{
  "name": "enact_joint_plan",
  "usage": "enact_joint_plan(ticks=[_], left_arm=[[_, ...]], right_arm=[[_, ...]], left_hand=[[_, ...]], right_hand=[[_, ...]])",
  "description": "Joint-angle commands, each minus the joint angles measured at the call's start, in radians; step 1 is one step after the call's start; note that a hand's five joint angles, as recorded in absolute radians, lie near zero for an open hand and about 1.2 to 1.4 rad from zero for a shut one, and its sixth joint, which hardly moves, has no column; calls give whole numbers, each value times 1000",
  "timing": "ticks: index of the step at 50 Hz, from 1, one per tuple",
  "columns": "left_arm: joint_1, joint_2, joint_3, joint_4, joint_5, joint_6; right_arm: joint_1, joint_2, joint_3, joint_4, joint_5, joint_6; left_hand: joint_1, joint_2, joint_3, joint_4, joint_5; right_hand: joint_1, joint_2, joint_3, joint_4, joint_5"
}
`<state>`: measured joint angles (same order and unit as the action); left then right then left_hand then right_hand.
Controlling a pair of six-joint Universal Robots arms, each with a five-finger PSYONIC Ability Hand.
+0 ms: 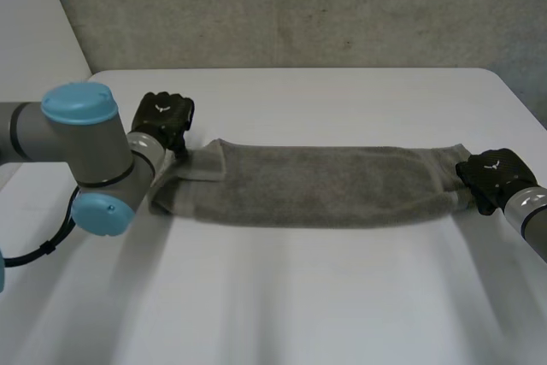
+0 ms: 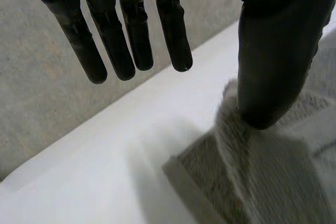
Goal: Fold the towel.
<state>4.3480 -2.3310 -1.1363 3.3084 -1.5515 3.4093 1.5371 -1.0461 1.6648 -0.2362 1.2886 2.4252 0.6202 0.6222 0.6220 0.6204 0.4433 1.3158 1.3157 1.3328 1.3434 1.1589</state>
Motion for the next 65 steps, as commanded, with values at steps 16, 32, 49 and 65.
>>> enact_joint_plan(ticks=[16,32,49,65], left_arm=[[28,36,-63,-61,234,-73],[5,88,-129,-56,277,-137],[-2,-71,-37,-53,214,24],[18,-97,24,48,-15,25]], right_arm=[[0,-8,4,15,0,-2],[0,-3,3,15,-2,-3],[0,0,3,15,-2,-6],[0,-2,9,15,0,-15]], left_hand=[[-16,-18,-18,-16,-14],[-95,-97,-97,-96,-93],[-266,-268,-268,-266,-263],[-277,-279,-279,-278,-275]], right_hand=[[80,81,63,53,63],[80,81,63,53,63],[80,81,63,53,63],[80,81,63,53,63]])
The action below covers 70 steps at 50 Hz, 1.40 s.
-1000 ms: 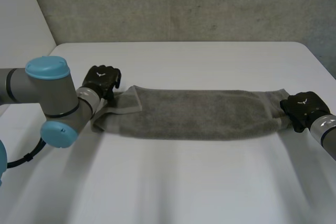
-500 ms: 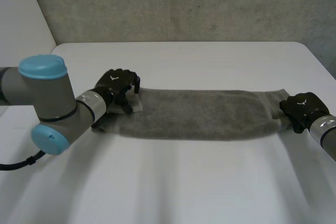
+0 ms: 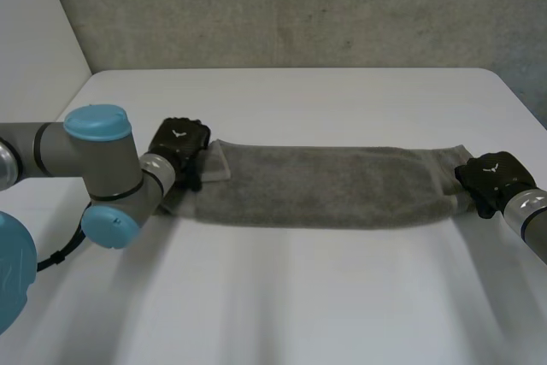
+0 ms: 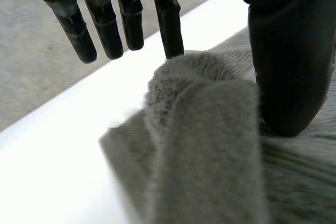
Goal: Fold the towel.
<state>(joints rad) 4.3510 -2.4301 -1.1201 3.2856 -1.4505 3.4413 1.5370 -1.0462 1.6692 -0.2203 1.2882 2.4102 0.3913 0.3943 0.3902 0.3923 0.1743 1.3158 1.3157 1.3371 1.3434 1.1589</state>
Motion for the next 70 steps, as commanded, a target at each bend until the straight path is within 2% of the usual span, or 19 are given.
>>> enact_joint_plan(ticks=[1,7,24,27,33,38,43,51,57,59,67,70], left_arm=[[16,2,11,84,-141,-7],[25,-26,48,98,-183,-1],[79,-37,103,83,-185,-4],[96,-47,126,78,-169,-11],[99,-69,129,75,-84,-16],[99,-73,117,63,-79,-17],[99,-18,77,25,-74,-27],[90,216,-156,22,-31,-44],[76,258,-247,22,25,-44],[56,264,-283,22,42,-44],[41,304,-293,22,39,-48],[41,330,-293,22,44,-45]], right_arm=[[0,-2,4,1,0,-2],[0,-3,6,1,0,-2],[0,-8,14,1,-1,-2],[0,-8,14,1,0,-3],[0,-8,18,1,0,-3],[0,-12,21,1,-1,-2],[0,-25,23,1,-1,-2],[-11,-60,23,2,-7,0],[-20,-74,18,29,-15,-2],[-64,-75,6,61,-20,-8],[-190,-86,-110,119,-4,-112],[-177,-86,-202,194,0,-105]], left_hand=[[-52,-55,-50,-53,-9],[-75,-78,-74,-76,-33],[-75,-78,-74,-76,-33],[-75,-78,-74,-76,-33],[-75,-78,-74,-76,-33],[-66,-69,-65,-67,-24],[-57,-60,-56,-58,-15],[-55,-57,-53,-55,-12],[-55,-57,-53,-55,-12],[-55,-57,-53,-55,-12],[-57,-60,-56,-58,-15],[-57,-60,-56,-58,-15]], right_hand=[[80,81,59,53,63],[80,81,59,53,63],[80,81,59,53,63],[80,81,59,53,63],[80,81,59,53,63],[80,81,59,53,63],[80,81,59,53,63],[80,81,59,53,63],[80,81,59,53,63],[80,81,59,53,63],[80,81,59,53,63],[80,81,59,53,63]])
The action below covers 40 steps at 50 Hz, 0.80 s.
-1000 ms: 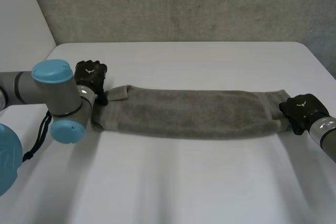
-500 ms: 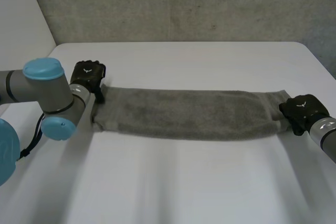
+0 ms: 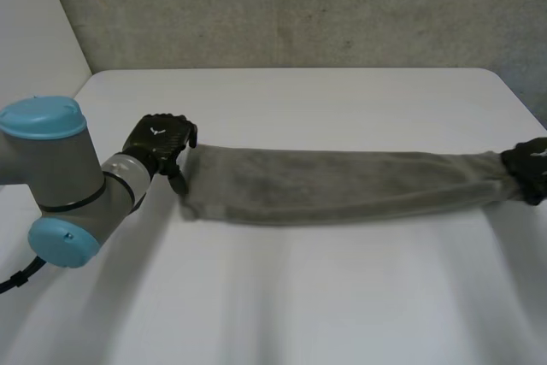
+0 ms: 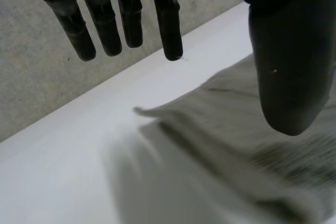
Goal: Fold the towel.
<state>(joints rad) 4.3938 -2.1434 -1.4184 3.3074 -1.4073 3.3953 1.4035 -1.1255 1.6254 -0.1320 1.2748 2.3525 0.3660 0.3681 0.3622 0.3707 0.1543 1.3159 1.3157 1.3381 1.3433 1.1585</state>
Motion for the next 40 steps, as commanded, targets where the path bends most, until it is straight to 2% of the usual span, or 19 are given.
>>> enact_joint_plan(ticks=[1,3,4,6,9,11,12,14,15,17,19,20,21,22,23,24,31,36,40], left_arm=[[-2,43,6,0,1,1],[-8,65,15,0,1,-1],[-8,65,15,0,1,-1],[-17,88,24,0,-1,-7],[-25,96,27,0,-2,-13],[-34,102,36,0,-7,-36],[-34,102,36,0,-7,-36],[-31,103,39,0,-12,-76],[-31,103,39,0,-12,-76],[-30,102,41,0,-12,-96],[-20,99,41,0,-12,-129],[-20,99,41,0,-12,-129],[-19,96,41,0,-13,-139],[-17,94,39,0,-13,-140],[-17,94,39,0,-13,-140],[-17,93,38,-2,-13,-140],[-22,93,32,-2,-10,-142],[-49,85,36,0,-1,-143],[-91,67,50,0,-1,-142]], right_arm=[[-43,-7,-159,106,14,-47],[70,-11,-257,190,14,25],[71,-11,-257,190,14,25],[222,-8,-353,239,17,118],[307,0,-398,247,23,156],[479,35,-481,249,67,192],[480,35,-481,249,67,192],[671,120,-556,250,132,192],[672,121,-556,250,132,192],[829,212,-616,250,161,188],[871,258,-640,253,169,186],[871,259,-641,253,169,186],[902,303,-662,255,173,186],[917,334,-680,258,178,186],[917,334,-680,258,178,186],[919,351,-694,262,179,188],[891,308,-667,264,181,205],[741,187,-512,270,167,205],[686,129,-408,256,159,205]], left_hand=[[-32,-34,-28,-37,5],[-38,-40,-34,-43,-1],[-38,-40,-34,-43,-1],[-41,-43,-37,-46,-4],[-41,-43,-37,-46,-4],[-41,-43,-37,-46,-4],[-41,-43,-37,-46,-4],[-41,-43,-37,-46,-4],[-41,-43,-37,-46,-4],[-41,-43,-37,-46,-4],[-44,-46,-40,-49,-7],[-44,-46,-40,-49,-7],[-44,-46,-40,-49,-7],[-44,-46,-40,-49,-7],[-44,-46,-40,-49,-7],[-44,-46,-40,-49,-7],[-44,-46,-40,-49,-7],[-44,-46,-40,-49,-7],[-44,-46,-40,-49,-7]], right_hand=[[80,81,58,53,63],[80,81,58,53,63],[80,81,58,53,63],[80,81,58,53,63],[80,81,58,53,63],[80,81,58,53,63],[80,81,58,53,63],[80,81,58,53,63],[80,81,58,53,63],[80,81,58,53,63],[80,81,58,53,63],[80,81,58,53,63],[-108,-107,-130,-135,-125],[-731,-731,-754,-759,-749],[-738,-737,-760,-765,-755],[-1141,-1141,-1164,-1169,-1159],[-1141,-1141,-1164,-1169,-1159],[-1141,-1141,-1164,-1169,-1159],[-1141,-1141,-1164,-1169,-1159]])
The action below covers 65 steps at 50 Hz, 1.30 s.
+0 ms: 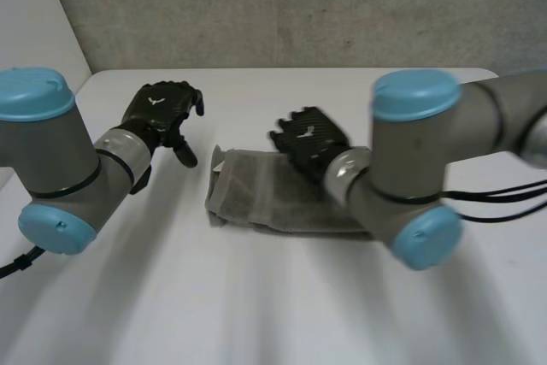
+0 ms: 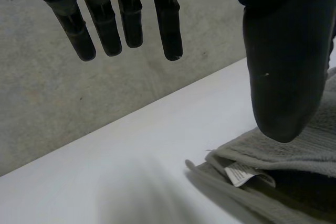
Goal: Fold the towel.
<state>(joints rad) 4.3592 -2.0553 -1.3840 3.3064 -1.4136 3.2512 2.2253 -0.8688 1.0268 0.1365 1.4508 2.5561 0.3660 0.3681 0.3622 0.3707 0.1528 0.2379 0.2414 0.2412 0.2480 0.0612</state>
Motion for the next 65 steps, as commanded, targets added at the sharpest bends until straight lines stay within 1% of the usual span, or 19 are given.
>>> enact_joint_plan(ticks=[1,12,21,22,23,25,26,28,29,30,31,42,47,49,52,55,57,60,65], left_arm=[[-75,-32,25,1,5,2],[-124,-65,20,1,5,4],[-124,-63,16,1,5,2],[-124,-63,16,1,5,2],[-124,-63,16,1,5,2],[-124,-62,13,1,5,1],[-124,-62,13,1,5,1],[-124,-60,11,1,5,1],[-124,-60,11,1,5,1],[-124,-59,13,1,4,1],[-124,-55,13,1,4,1],[-124,-49,10,1,4,-1],[-124,-45,8,1,1,-1],[-122,-40,8,1,1,-1],[-121,-29,8,1,1,-5],[-116,-20,11,1,1,-16],[-115,-14,13,1,1,-22],[-109,-6,14,1,2,-39],[-104,-2,17,1,-2,-65]], right_arm=[[-166,-150,244,-26,-23,4],[-318,-205,562,-193,-89,32],[-326,-144,579,-261,-96,41],[-326,-130,573,-261,-96,41],[-326,-130,573,-261,-96,41],[-326,-122,566,-261,-96,42],[-326,-122,565,-261,-96,42],[-328,-130,564,-262,-98,55],[-328,-130,564,-262,-98,55],[-329,-136,564,-262,-98,73],[-334,-144,564,-264,-99,93],[-345,-230,589,-253,-139,128],[-395,-260,578,-241,-139,84],[-443,-291,541,-210,-141,11],[-446,-297,504,-196,-136,-23],[-426,-282,411,-178,-129,-51],[-345,-254,324,-158,-127,-33],[-291,-239,280,-150,-129,-13],[-63,-110,161,-137,-122,39]], left_hand=[[-44,-46,-40,-49,-5],[-44,-46,-40,-49,-5],[-44,-46,-40,-49,-5],[-44,-46,-40,-49,-5],[-44,-46,-40,-49,-5],[-44,-46,-40,-49,-5],[-44,-46,-40,-49,-5],[-41,-43,-37,-46,-2],[-41,-43,-37,-46,-2],[-41,-43,-37,-46,-2],[-41,-43,-37,-46,-2],[-41,-43,-37,-46,-2],[-41,-43,-37,-46,-2],[-41,-43,-37,-46,-2],[-41,-43,-37,-46,-2],[-41,-43,-37,-46,-2],[-44,-46,-40,-49,-5],[-41,-43,-37,-46,-2],[-44,-46,-40,-49,-5]], right_hand=[[-63,-67,-67,-73,-61],[-56,-60,-60,-67,-54],[185,181,181,175,187],[275,271,271,265,277],[276,272,272,266,278],[530,526,526,520,532],[531,528,528,521,533],[902,898,899,892,904],[904,900,901,894,906],[1078,1075,1075,1068,1081],[1158,1154,1154,1147,1160],[1158,1155,1155,1148,1161],[1158,1155,1155,1148,1161],[1158,1155,1155,1148,1161],[1158,1155,1155,1148,1161],[1158,1155,1155,1148,1161],[1158,1155,1155,1148,1161],[1158,1155,1155,1148,1161],[1158,1155,1155,1148,1161]])
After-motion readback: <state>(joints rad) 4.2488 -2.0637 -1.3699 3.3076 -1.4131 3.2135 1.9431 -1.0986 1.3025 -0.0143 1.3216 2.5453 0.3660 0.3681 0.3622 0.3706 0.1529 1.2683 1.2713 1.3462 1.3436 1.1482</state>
